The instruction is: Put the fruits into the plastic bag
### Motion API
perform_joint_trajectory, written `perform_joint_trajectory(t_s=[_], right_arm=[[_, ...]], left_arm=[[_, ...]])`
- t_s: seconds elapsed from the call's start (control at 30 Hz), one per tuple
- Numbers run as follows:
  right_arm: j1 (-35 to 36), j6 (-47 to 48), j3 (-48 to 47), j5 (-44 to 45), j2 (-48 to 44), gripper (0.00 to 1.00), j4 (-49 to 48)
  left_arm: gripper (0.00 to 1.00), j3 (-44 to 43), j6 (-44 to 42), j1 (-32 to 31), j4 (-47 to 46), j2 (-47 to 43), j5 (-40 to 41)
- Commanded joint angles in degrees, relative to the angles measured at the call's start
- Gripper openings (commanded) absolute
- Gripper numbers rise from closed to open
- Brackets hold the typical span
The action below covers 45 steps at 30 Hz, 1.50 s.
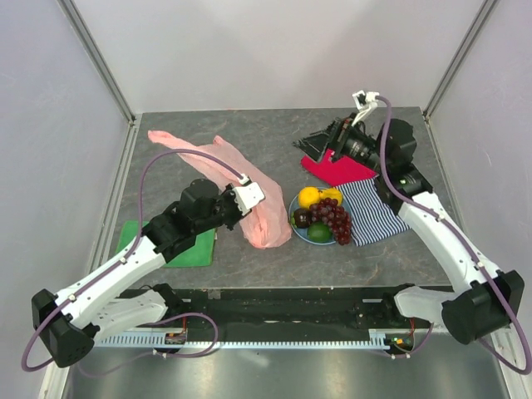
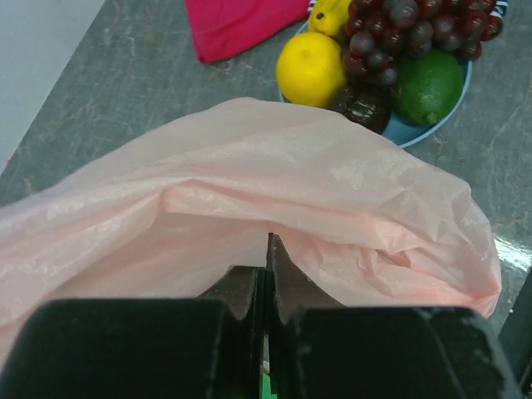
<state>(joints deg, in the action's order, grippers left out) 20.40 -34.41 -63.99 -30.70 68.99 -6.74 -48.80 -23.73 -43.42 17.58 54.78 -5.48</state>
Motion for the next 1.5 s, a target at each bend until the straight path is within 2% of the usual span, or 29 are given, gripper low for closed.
perform_joint_trajectory(t_s=[0.0, 0.17, 0.37, 0.6, 0.93, 1.03, 1.13, 1.17, 1.2, 1.23, 1.27, 1.3, 1.37, 1.4, 1.47], right_arm=[[3.32, 7.86, -7.11, -2.79, 5.70, 0.98, 5.15], [9.12, 12.34, -13.35, -2.61, 13.17, 0.98, 8.93], [14.84, 16.48, -19.59, -3.66, 20.21, 0.98, 14.83], [18.26, 15.87, -17.23, -3.58, 20.83, 0.98, 12.11], [19.15, 14.20, -13.97, -3.05, 21.36, 0.95, 9.20], [19.23, 14.20, -13.80, -3.49, 22.32, 0.75, 9.38], [19.24, 14.02, -12.75, -2.35, 21.80, 0.41, 7.98], [19.24, 14.11, -12.48, -1.48, 21.54, 0.17, 7.54], [19.24, 14.20, -12.30, 0.10, 20.58, 0.08, 7.27], [19.24, 14.46, -12.22, 1.07, 20.22, 0.00, 7.18], [19.15, 15.16, -12.04, 1.95, 19.61, 0.00, 7.18], [19.15, 15.51, -11.69, 2.83, 18.65, 0.00, 7.27], [19.15, 15.95, -10.38, 5.90, 17.59, 0.00, 5.36], [19.23, 16.04, -9.76, 6.78, 16.54, 0.00, 4.90], [19.23, 15.70, -6.96, 7.93, 15.39, 0.00, 2.37]], left_arm=[[0.02, -3.15, -1.32, -1.05, 1.05, 0.23, -4.45], [0.02, -4.11, -0.36, -1.93, 1.93, 1.02, -8.49], [0.02, -4.82, -0.18, -2.28, 2.98, 1.99, -9.55], [0.02, -4.99, -0.09, -2.28, 3.42, 2.43, -9.82], [0.02, -5.34, 0.08, -2.28, 3.86, 3.57, -10.25], [0.01, -5.43, 0.17, -2.28, 3.86, 3.75, -10.96], [0.01, -5.96, 1.22, -2.28, 3.42, 3.40, -11.31], [0.04, -6.31, 2.18, -2.20, 3.07, 3.05, -11.14], [0.09, -6.49, 2.80, -2.20, 2.98, 2.96, -9.74], [0.20, -6.92, 3.68, -2.02, 2.90, 2.87, -8.95], [0.25, -7.88, 5.17, -1.41, 2.81, 2.70, -8.33], [0.41, -8.42, 6.22, -0.88, 2.55, 2.35, -7.02], [0.58, -10.70, 11.31, 2.26, 2.46, 1.82, -5.60], [0.84, -11.58, 13.42, 3.85, 2.72, 0.69, -5.69], [0.92, -13.51, 20.19, 9.37, 2.98, -0.99, -6.82]])
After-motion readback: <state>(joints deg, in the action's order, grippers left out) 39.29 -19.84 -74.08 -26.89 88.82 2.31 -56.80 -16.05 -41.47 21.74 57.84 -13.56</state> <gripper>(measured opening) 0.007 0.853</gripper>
